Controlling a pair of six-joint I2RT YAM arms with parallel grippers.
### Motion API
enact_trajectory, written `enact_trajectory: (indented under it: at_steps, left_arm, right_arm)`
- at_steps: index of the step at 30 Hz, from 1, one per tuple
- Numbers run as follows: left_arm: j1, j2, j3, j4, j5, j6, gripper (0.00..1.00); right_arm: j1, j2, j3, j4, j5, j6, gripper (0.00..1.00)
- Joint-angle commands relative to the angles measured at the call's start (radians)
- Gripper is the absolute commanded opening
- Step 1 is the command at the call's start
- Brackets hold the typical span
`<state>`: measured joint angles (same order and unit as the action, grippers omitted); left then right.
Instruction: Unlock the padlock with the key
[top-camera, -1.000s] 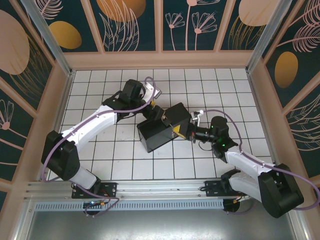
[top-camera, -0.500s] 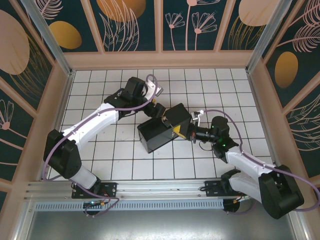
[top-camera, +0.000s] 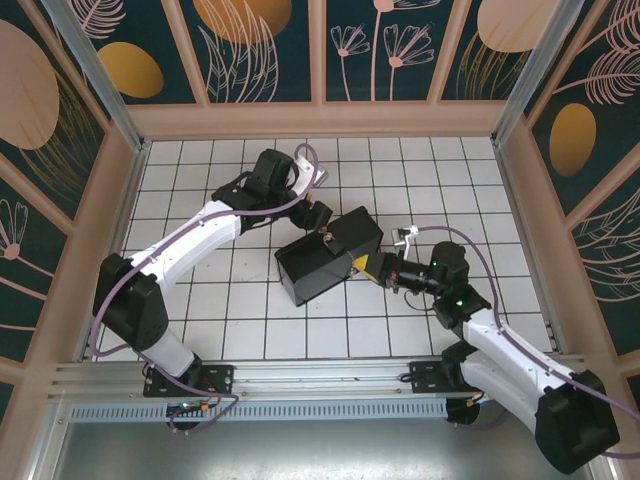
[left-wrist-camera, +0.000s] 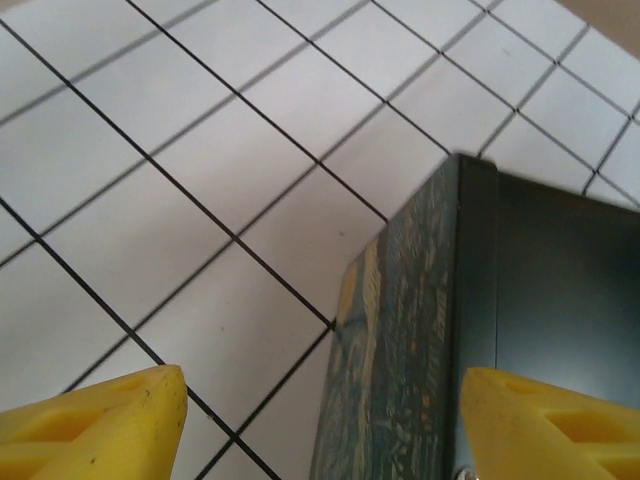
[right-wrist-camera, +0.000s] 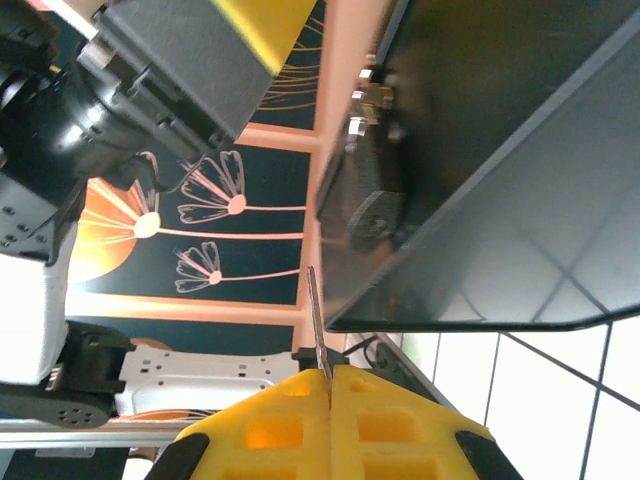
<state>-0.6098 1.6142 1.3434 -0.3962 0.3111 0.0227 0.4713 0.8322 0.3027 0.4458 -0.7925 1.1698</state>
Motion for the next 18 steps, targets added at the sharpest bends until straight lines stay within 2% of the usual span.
enact_trajectory:
  at_steps: [1,7,12,18]
  left_arm:
    - [-0.004,-0.049,-0.049,0.031,0.06,0.074,0.73]
    - [-0.005,-0.05,-0.07,0.057,0.056,0.083,0.75]
    - [-0.004,-0.033,-0.034,0.055,0.088,0.094,0.78]
    - [-0.005,-0.038,-0.031,0.038,0.164,0.149,0.78]
  right_arm:
    - [0.006,0.043,-0.017,0.07,-0.004,0.03,0.0]
    - [0.027,0.07,-0.003,0.095,0.027,0.074,0.0]
    - [0.043,0.088,0.022,0.074,0.03,0.059,0.0]
    - [0.033,0.1,0.059,0.038,0.019,0.029,0.0]
